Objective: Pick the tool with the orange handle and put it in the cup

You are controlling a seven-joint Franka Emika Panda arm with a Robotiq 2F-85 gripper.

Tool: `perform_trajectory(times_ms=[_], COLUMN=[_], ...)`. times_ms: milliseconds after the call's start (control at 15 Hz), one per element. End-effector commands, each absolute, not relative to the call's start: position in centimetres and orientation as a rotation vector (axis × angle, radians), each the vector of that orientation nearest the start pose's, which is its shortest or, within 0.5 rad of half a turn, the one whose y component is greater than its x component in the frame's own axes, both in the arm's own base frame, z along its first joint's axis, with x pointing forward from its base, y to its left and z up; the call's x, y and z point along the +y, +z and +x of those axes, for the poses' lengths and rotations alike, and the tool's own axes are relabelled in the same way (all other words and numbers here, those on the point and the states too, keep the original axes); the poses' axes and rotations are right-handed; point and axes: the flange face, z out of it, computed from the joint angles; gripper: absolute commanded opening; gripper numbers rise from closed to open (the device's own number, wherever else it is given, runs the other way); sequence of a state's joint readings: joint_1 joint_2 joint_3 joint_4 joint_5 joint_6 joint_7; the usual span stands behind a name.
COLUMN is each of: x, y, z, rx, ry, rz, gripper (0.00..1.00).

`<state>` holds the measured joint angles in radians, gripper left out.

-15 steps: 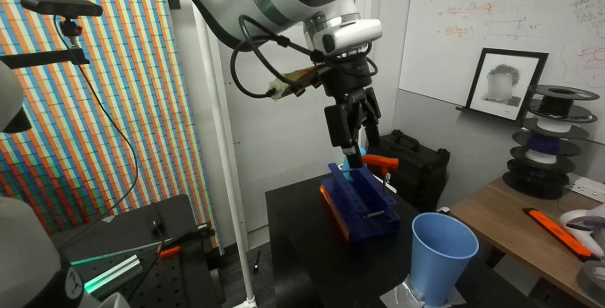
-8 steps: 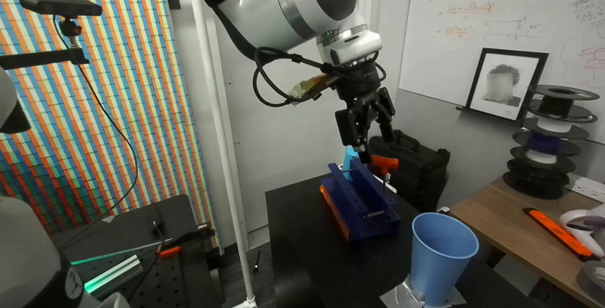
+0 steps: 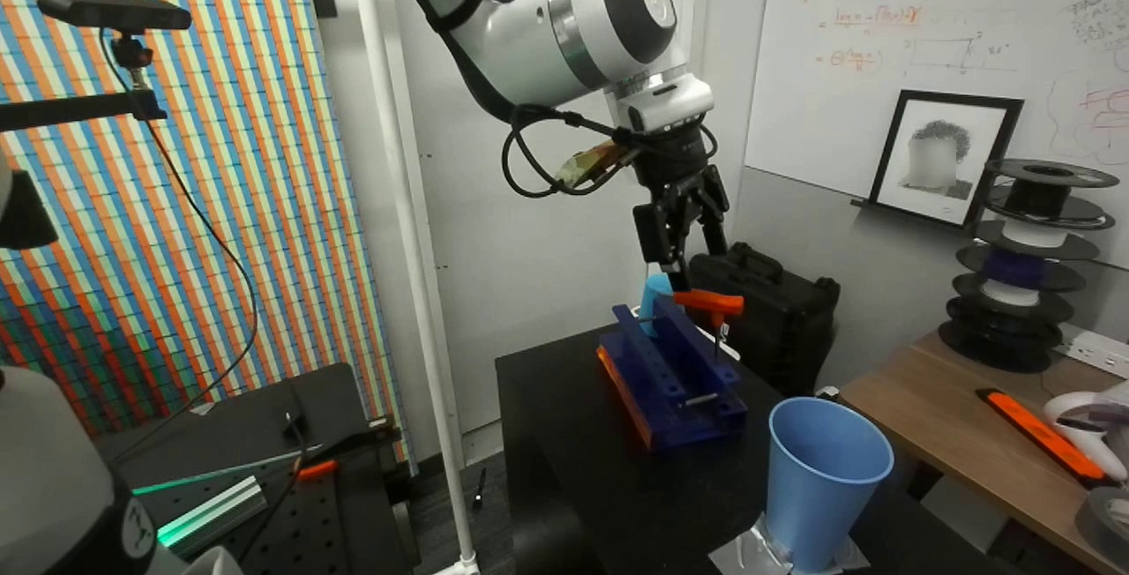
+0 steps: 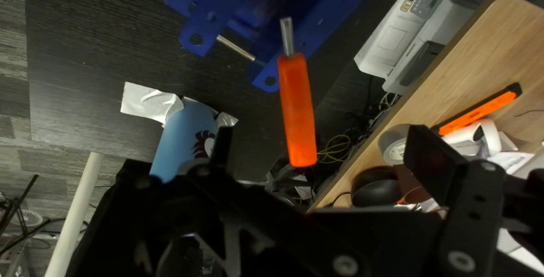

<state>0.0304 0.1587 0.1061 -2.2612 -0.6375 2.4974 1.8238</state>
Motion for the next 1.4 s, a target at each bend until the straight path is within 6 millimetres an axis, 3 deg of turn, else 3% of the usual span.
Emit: perform_trajectory(times_ms=[0, 267, 600, 667, 1133, 1333], x=[7.9, 7.3, 4.6, 4.2, 4.4, 4.6], y=[27.3, 25.8, 26.3, 26.3, 26.0, 26.1], z=[54.0, 54.0, 54.6, 54.7, 54.7, 54.7], rx=[1.806, 1.822, 1.862, 1.867, 1.849, 1.835], ry=[-0.509, -0.494, -0.537, -0.542, -0.552, -0.566], rz=[-2.701, -2.730, -2.729, -2.729, -2.738, -2.753], gripper=[1.00, 1.00, 0.98, 0.79, 0.24, 0.07])
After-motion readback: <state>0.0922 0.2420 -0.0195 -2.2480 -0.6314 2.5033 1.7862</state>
